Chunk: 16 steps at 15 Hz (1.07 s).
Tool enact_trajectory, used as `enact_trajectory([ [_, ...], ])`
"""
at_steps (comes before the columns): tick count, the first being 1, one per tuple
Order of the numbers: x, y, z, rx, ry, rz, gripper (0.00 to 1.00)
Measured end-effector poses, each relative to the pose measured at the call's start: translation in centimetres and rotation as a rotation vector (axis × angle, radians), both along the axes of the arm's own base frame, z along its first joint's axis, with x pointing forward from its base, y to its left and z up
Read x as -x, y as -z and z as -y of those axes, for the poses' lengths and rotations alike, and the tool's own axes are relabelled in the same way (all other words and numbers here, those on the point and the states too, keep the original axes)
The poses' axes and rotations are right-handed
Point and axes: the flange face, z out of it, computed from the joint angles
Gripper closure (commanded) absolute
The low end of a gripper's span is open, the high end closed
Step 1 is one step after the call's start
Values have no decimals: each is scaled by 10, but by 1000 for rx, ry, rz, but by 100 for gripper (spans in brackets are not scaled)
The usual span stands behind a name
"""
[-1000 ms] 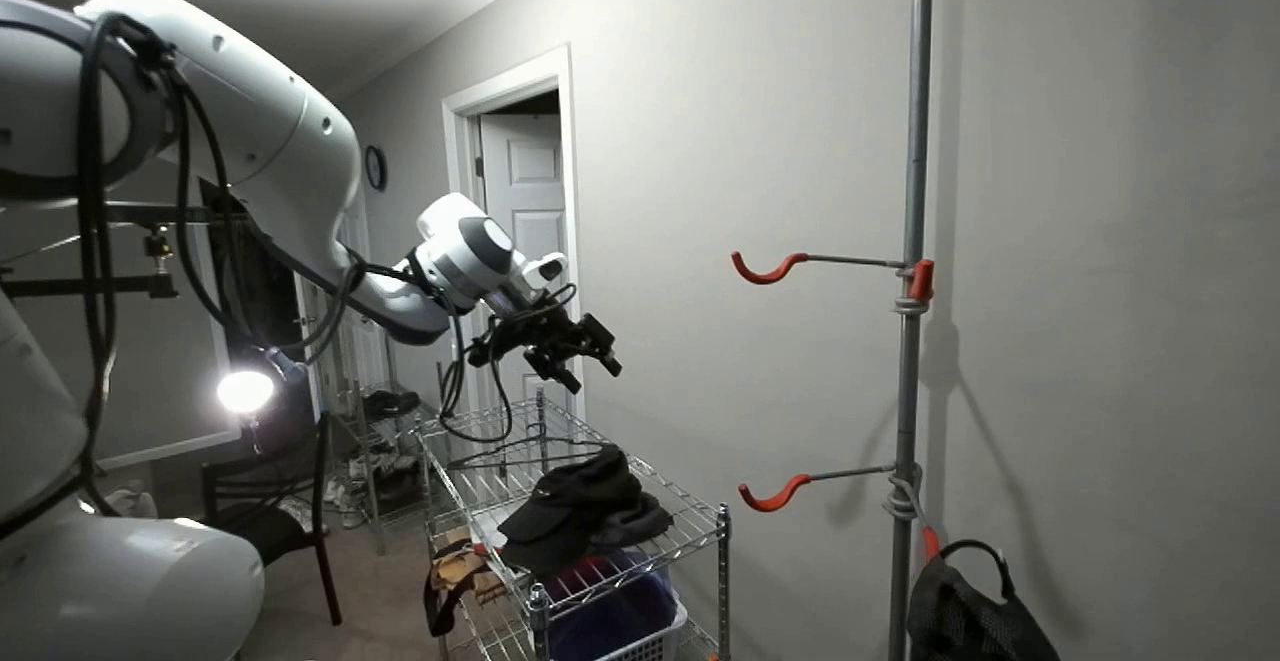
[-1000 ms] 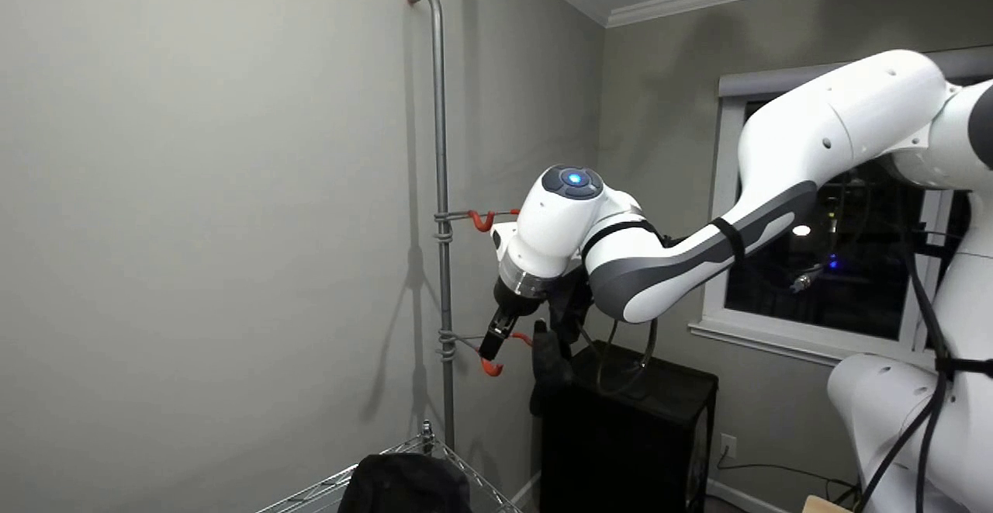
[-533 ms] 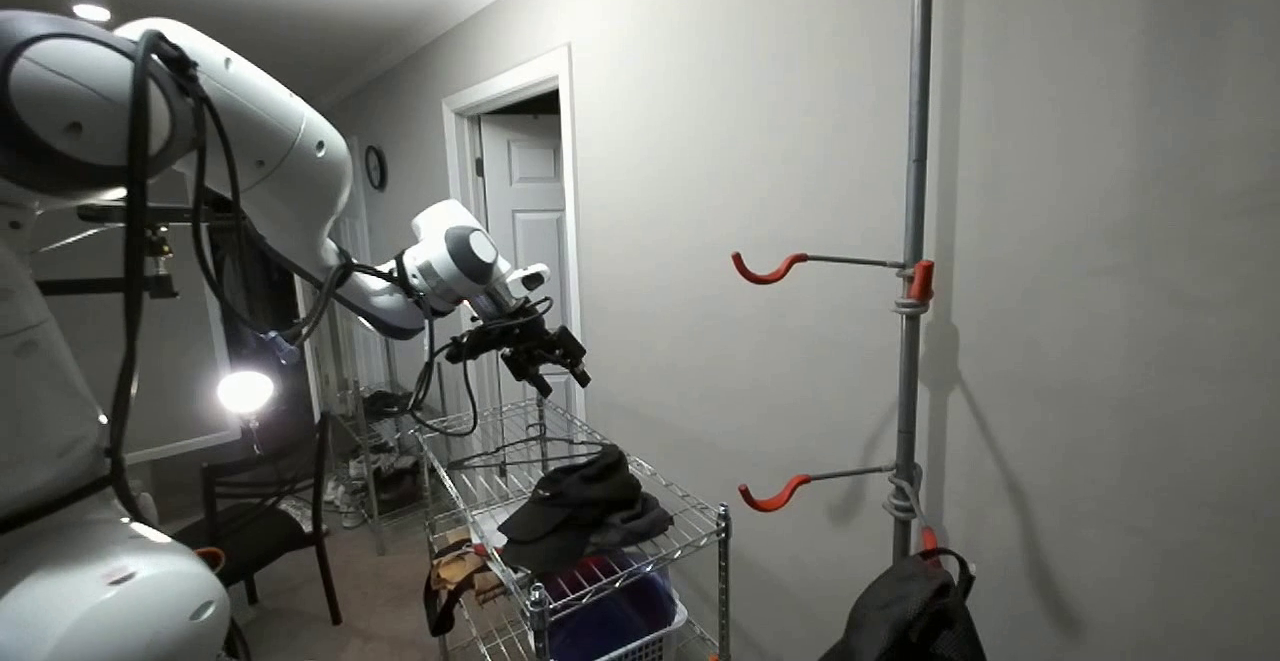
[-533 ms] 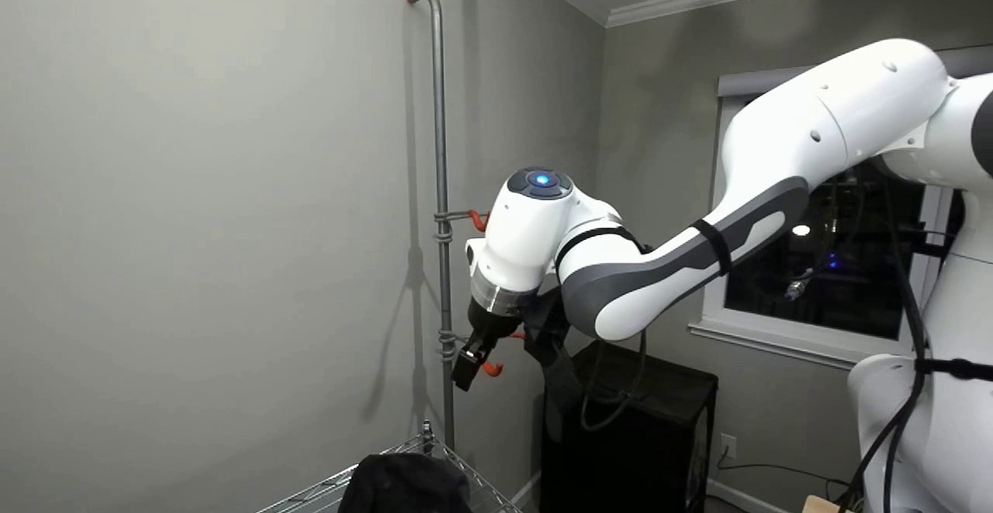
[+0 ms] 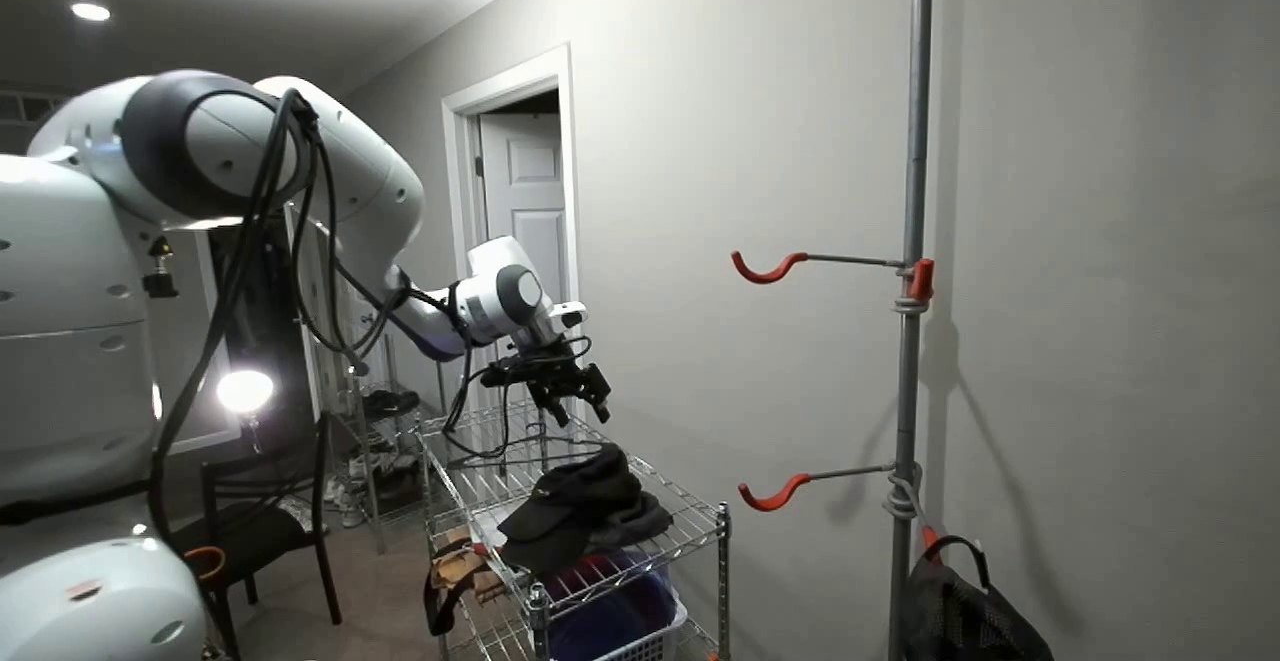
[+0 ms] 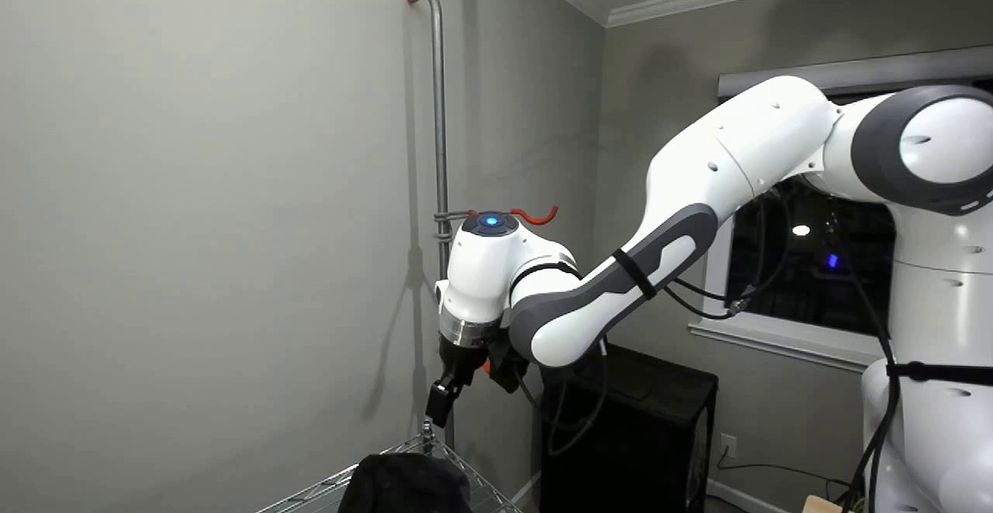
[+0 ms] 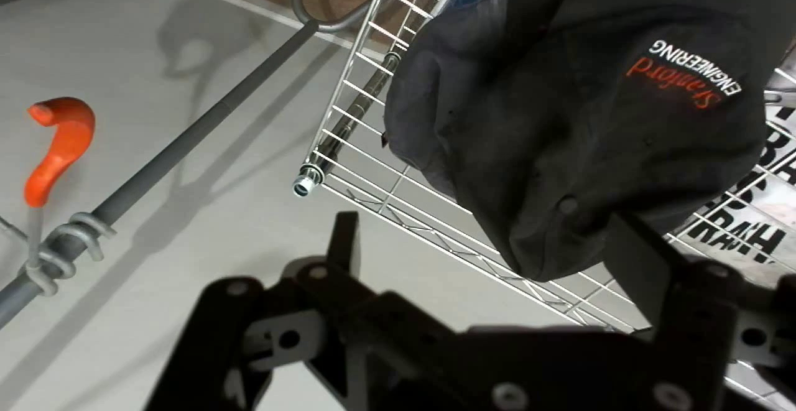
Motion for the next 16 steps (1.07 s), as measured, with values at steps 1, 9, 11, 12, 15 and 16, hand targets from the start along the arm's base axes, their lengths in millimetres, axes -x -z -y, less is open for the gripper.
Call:
enact_trajectory([
  [1,-4,6,-3,-5,-13,-15,0],
  [9,-25,65,-23,13,-68,-113,0],
  [11,-29,79,-27,18,-78,-133,0],
  [12,-31,84,-29,20,-84,-139,0],
  [15,-36,94,-35,23,-99,-152,26],
  [16,-38,97,-37,25,-105,-156,27],
])
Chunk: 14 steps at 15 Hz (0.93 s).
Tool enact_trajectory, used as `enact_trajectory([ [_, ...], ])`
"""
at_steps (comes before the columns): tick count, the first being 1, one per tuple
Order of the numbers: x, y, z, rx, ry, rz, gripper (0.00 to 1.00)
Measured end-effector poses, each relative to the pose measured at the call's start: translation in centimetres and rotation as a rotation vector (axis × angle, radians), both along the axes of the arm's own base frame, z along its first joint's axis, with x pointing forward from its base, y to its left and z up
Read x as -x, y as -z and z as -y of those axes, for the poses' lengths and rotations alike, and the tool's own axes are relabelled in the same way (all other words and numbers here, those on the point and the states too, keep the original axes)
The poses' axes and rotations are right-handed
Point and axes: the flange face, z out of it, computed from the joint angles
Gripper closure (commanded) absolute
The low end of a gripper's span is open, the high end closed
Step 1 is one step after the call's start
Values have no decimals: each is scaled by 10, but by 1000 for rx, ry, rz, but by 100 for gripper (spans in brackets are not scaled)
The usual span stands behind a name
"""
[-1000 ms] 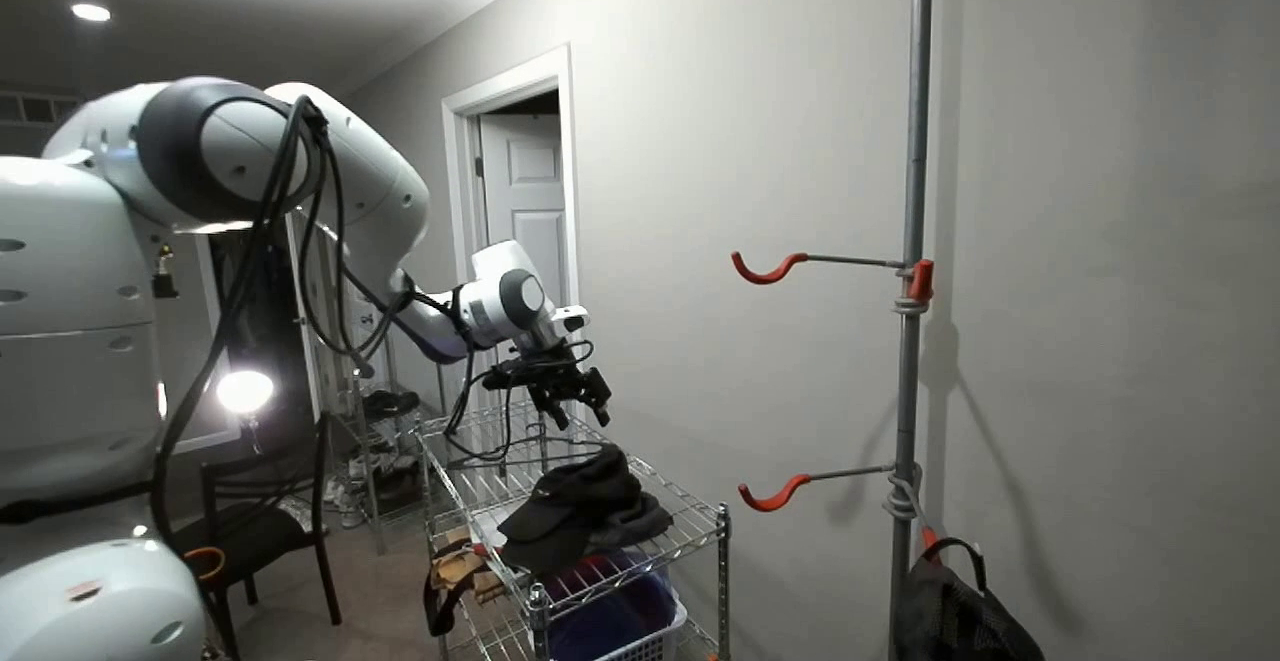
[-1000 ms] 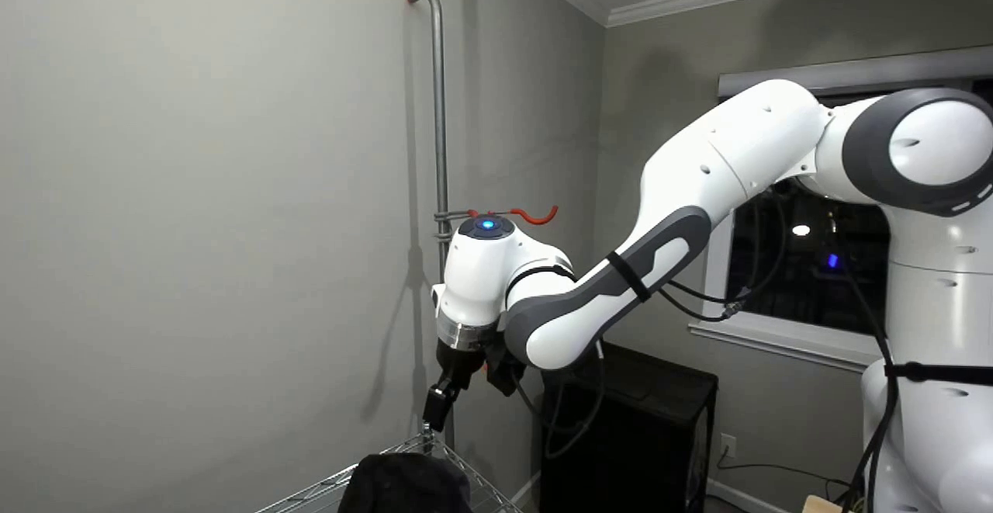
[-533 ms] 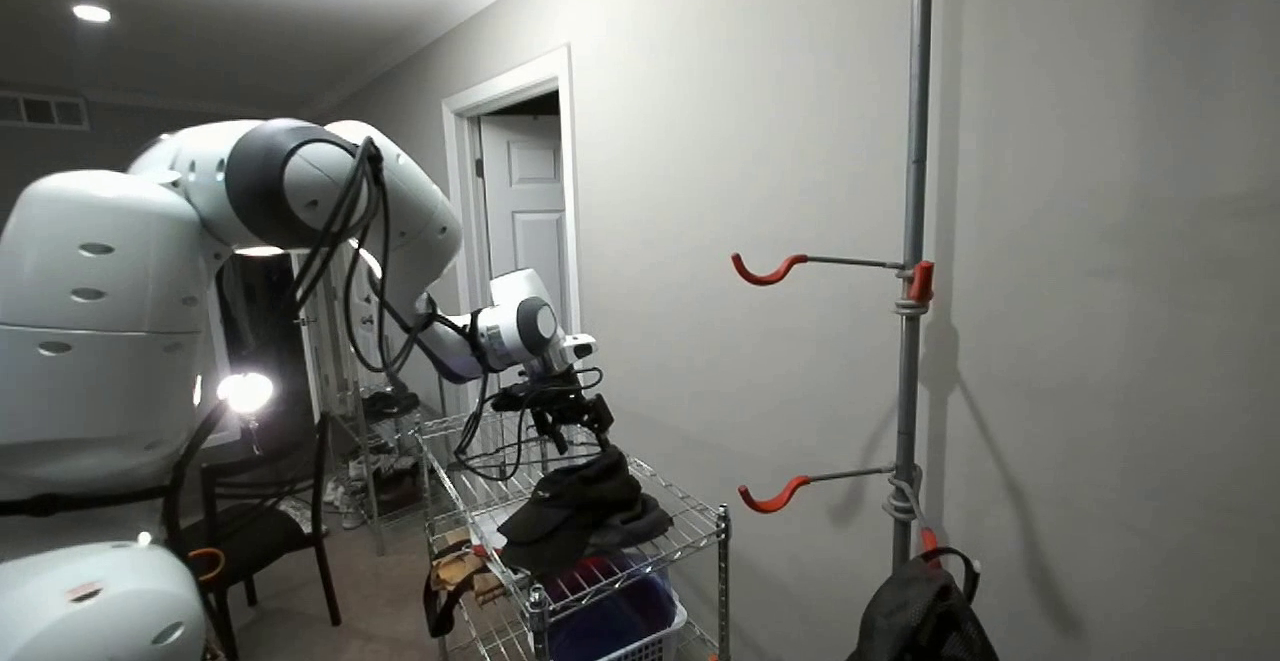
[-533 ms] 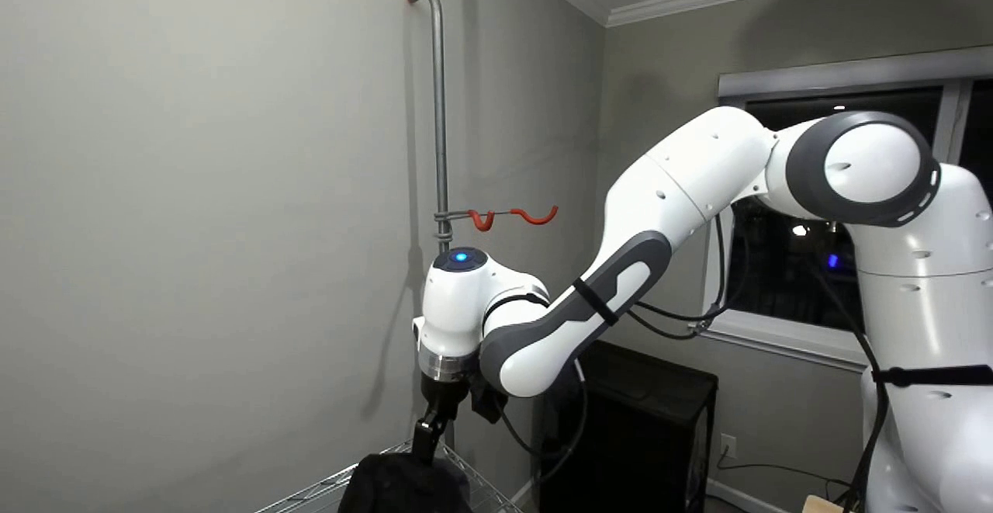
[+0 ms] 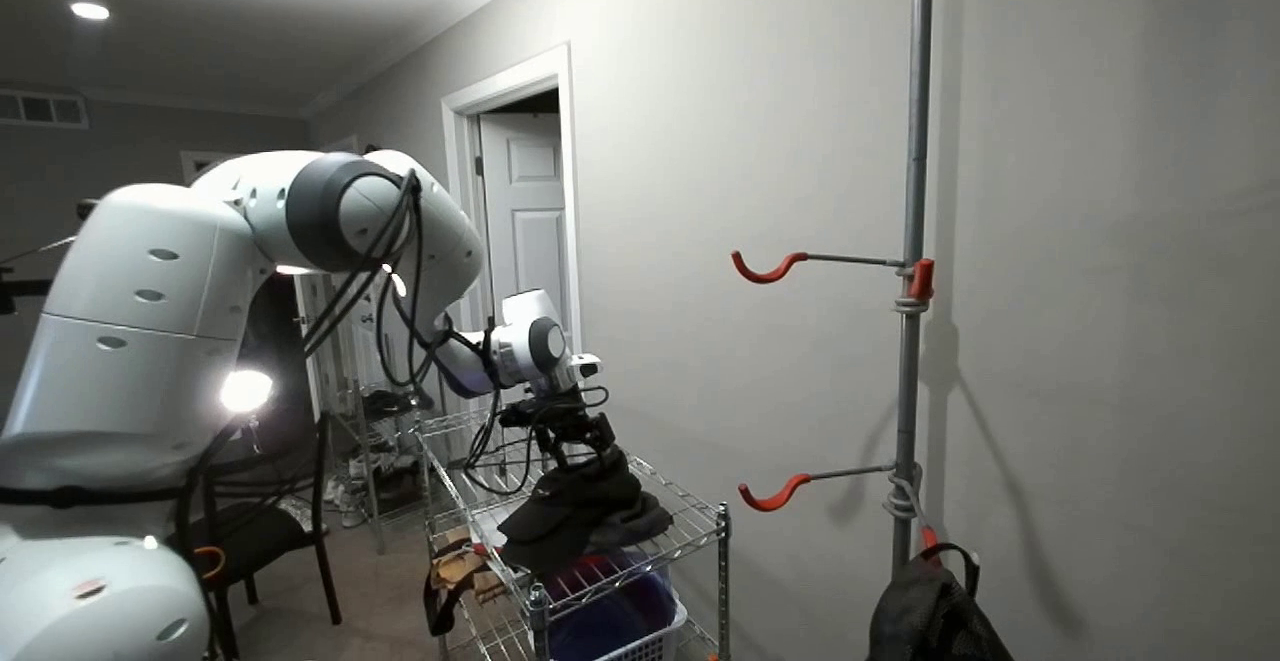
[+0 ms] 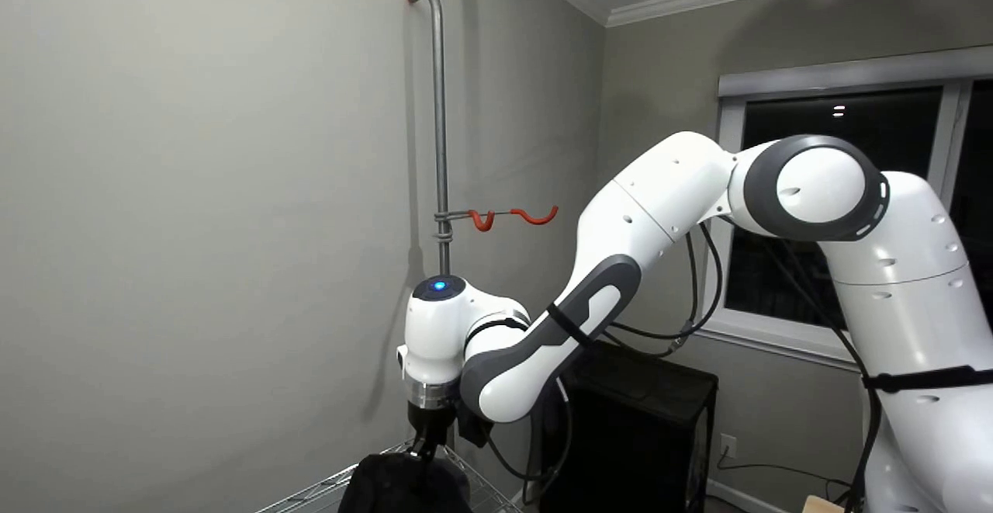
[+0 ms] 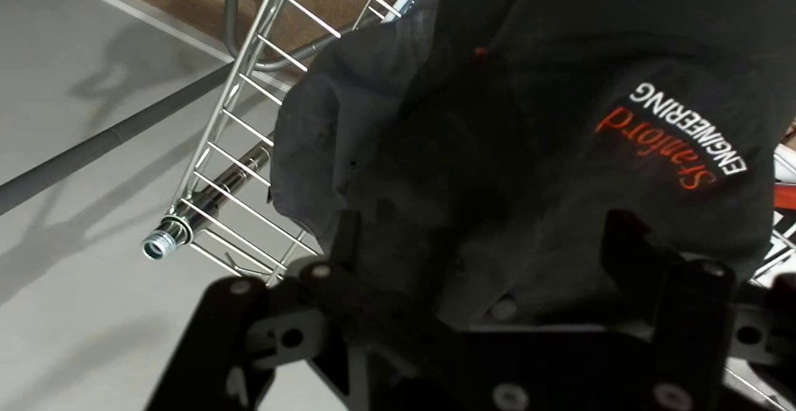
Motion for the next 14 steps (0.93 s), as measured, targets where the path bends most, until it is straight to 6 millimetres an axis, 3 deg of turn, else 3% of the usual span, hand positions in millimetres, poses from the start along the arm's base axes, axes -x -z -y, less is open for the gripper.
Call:
enact_trajectory([
  [1,-1,2,-1,1,-4,-3,28],
  [12,-11,17,-5,-18,-7,-36,99],
  [14,-12,16,-3,-24,4,-39,100],
])
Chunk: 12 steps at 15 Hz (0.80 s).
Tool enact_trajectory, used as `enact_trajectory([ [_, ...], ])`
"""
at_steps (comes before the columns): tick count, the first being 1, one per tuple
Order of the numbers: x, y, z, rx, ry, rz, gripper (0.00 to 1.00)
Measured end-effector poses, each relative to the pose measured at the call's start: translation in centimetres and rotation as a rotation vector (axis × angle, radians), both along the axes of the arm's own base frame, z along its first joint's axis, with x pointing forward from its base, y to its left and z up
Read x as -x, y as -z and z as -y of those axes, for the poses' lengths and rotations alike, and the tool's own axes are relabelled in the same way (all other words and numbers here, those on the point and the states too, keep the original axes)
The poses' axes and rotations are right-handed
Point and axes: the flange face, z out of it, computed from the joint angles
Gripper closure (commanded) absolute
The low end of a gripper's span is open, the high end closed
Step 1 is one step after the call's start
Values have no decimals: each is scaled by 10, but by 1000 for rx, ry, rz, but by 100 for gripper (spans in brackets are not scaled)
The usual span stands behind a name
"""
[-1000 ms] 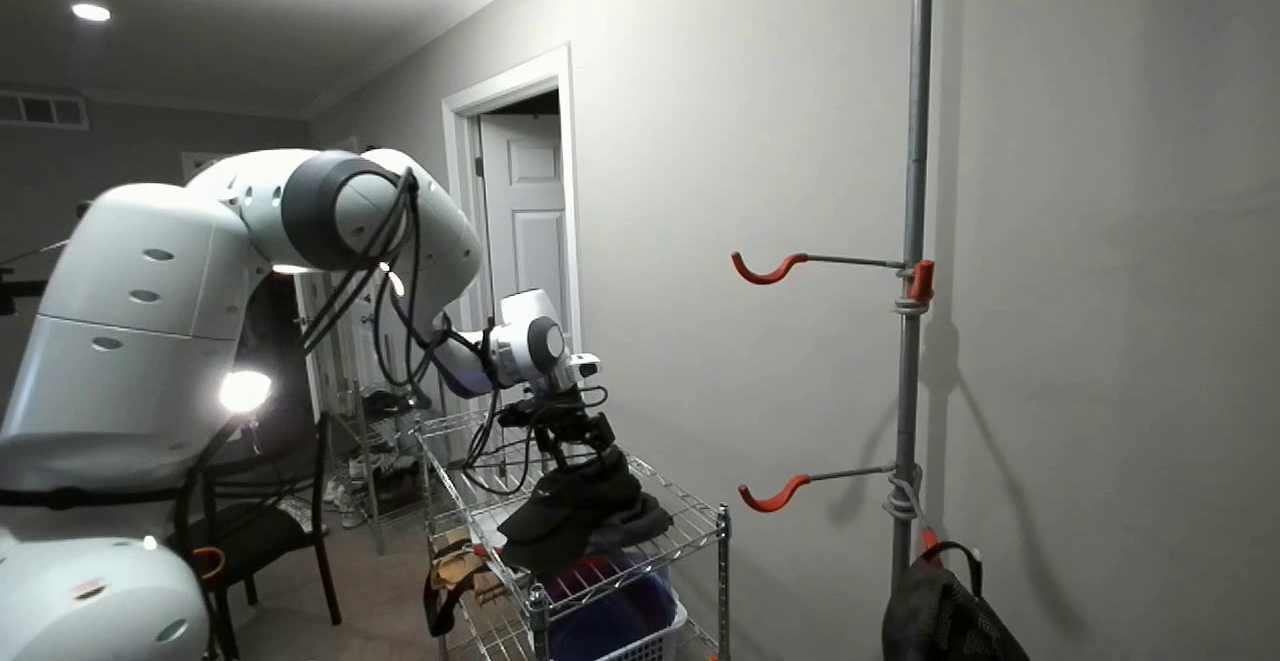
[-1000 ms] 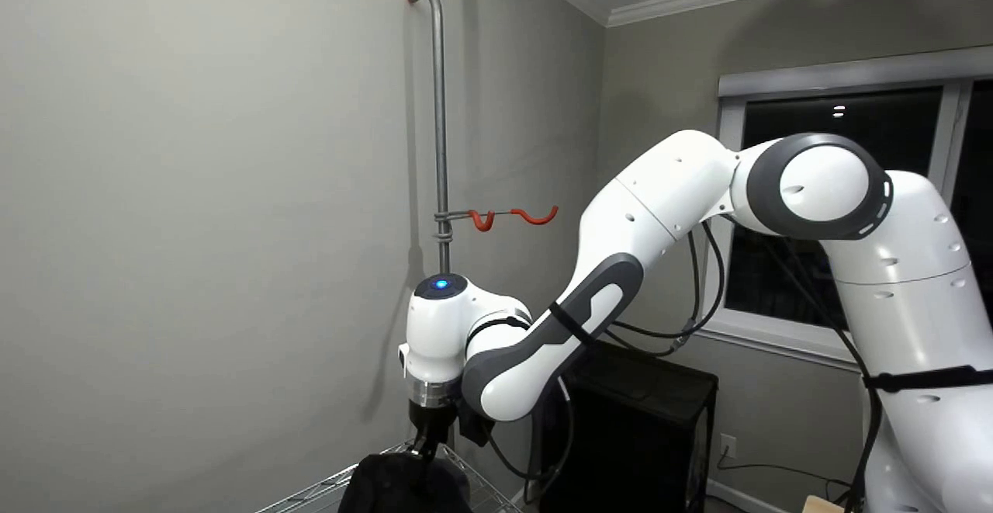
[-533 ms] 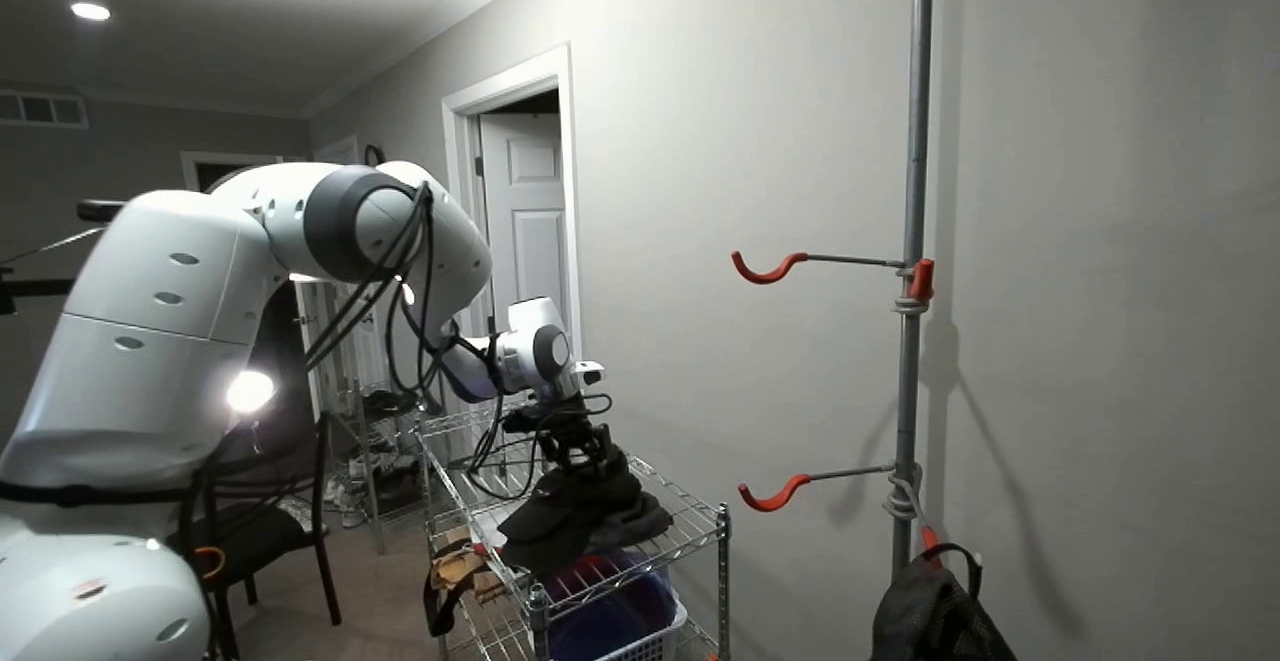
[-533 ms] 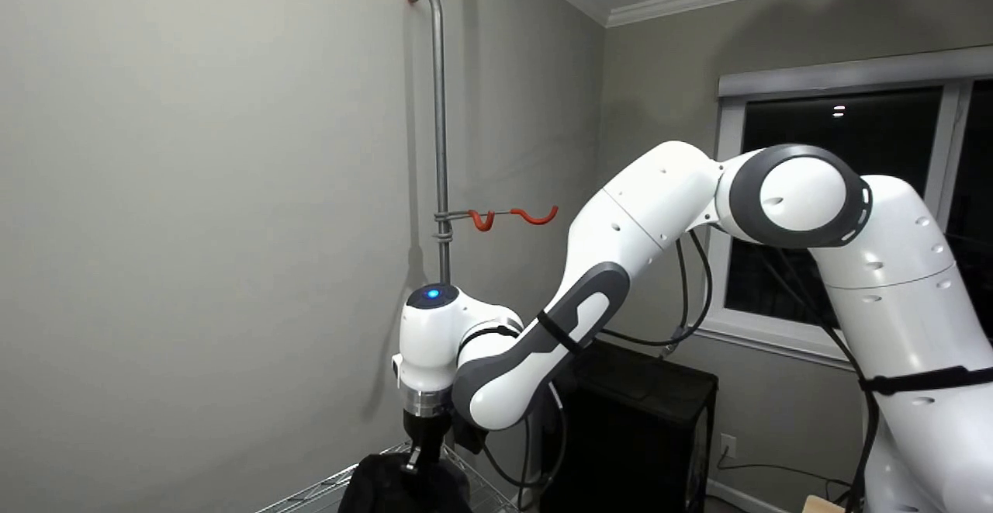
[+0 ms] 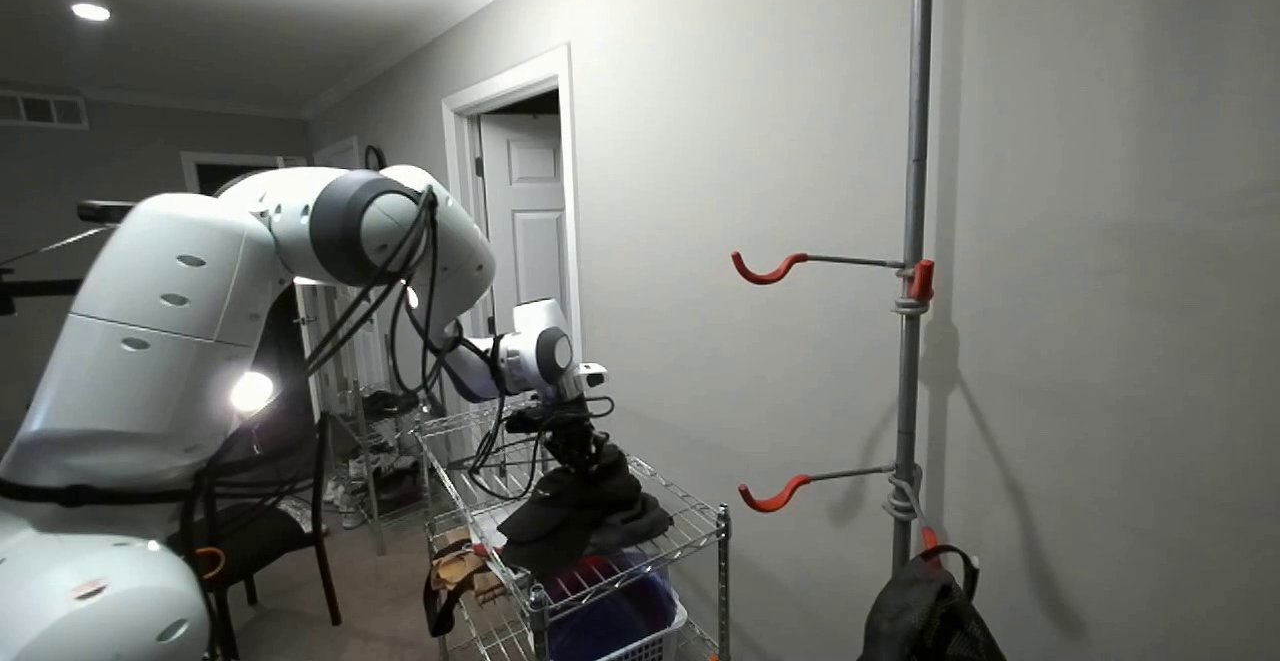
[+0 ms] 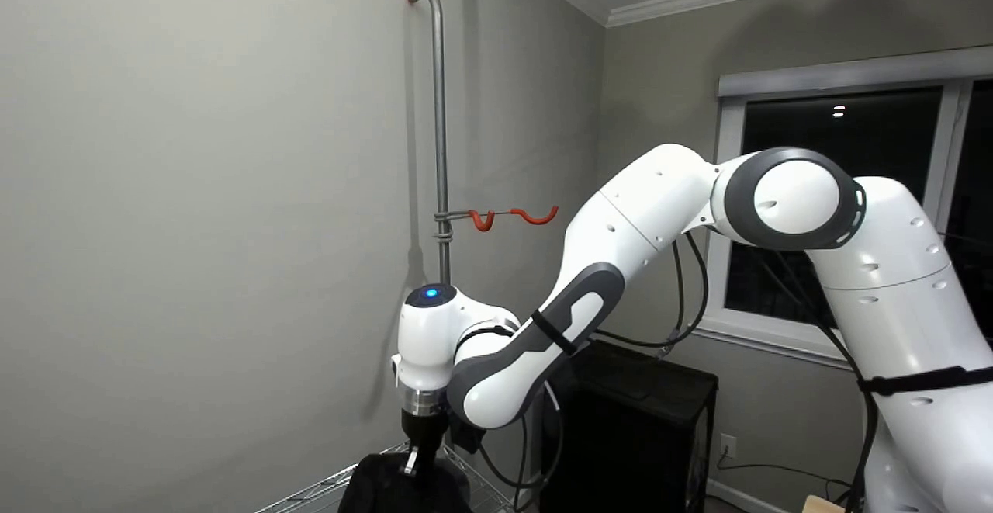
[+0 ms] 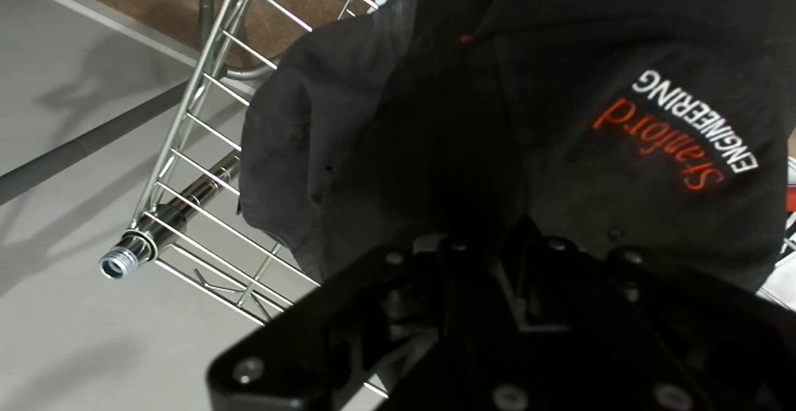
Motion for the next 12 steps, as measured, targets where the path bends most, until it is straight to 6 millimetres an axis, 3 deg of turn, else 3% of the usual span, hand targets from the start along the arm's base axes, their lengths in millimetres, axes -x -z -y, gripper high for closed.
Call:
enact_trajectory([
  [7,-8,-11,9,28,40,-20,100],
  [9,-11,-31,12,43,55,-9,100],
  [12,-10,-77,15,65,68,26,100],
])
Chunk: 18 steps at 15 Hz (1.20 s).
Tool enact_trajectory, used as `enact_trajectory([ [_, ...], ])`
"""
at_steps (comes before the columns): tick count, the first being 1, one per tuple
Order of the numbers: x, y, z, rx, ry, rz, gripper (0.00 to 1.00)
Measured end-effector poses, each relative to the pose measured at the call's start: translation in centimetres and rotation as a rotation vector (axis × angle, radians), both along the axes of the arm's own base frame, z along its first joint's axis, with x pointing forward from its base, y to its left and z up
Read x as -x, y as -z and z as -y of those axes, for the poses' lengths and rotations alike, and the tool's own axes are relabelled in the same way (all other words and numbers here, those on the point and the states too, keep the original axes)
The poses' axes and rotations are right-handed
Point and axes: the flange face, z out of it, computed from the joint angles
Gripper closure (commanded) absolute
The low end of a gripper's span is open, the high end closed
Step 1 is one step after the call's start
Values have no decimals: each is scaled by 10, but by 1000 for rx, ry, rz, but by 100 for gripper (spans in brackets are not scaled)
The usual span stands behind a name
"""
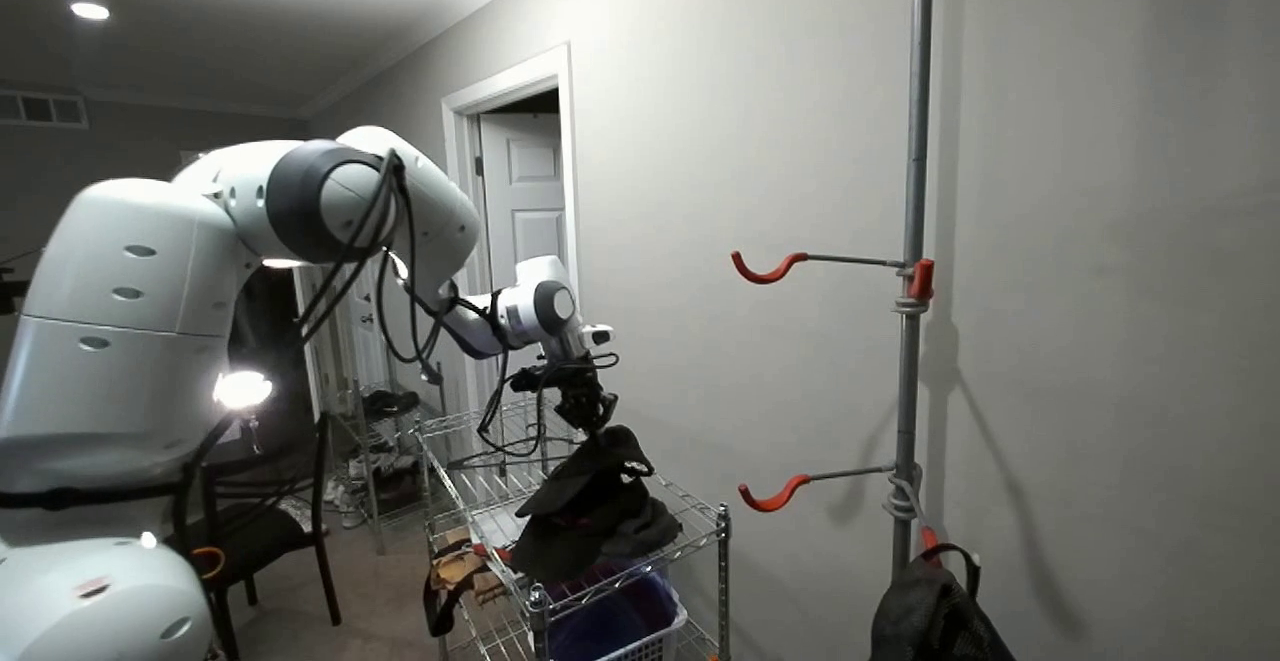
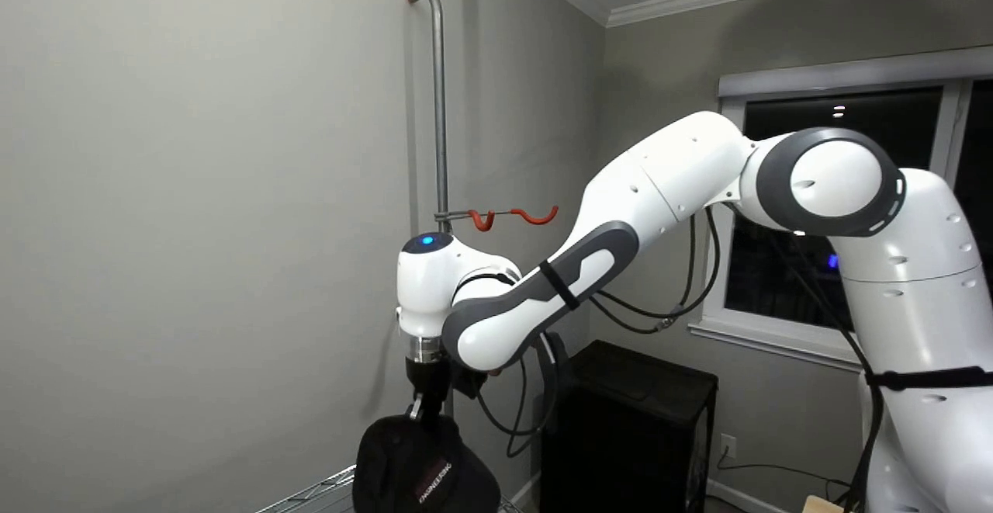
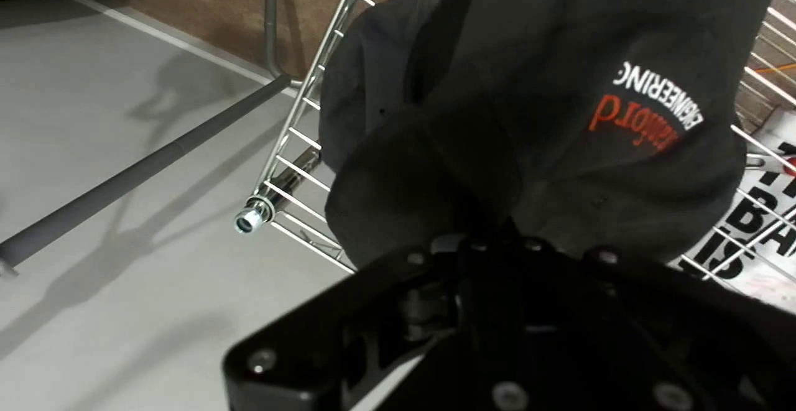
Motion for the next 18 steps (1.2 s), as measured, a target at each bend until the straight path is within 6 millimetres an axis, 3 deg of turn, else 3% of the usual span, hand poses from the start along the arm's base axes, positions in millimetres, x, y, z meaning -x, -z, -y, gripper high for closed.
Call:
enact_trajectory([
  [4,12,-62,-2,14,0,81,100],
  [10,24,-115,2,43,-2,221,100],
  [15,49,-166,28,107,32,384,100],
  [18,67,-196,59,118,104,459,100],
])
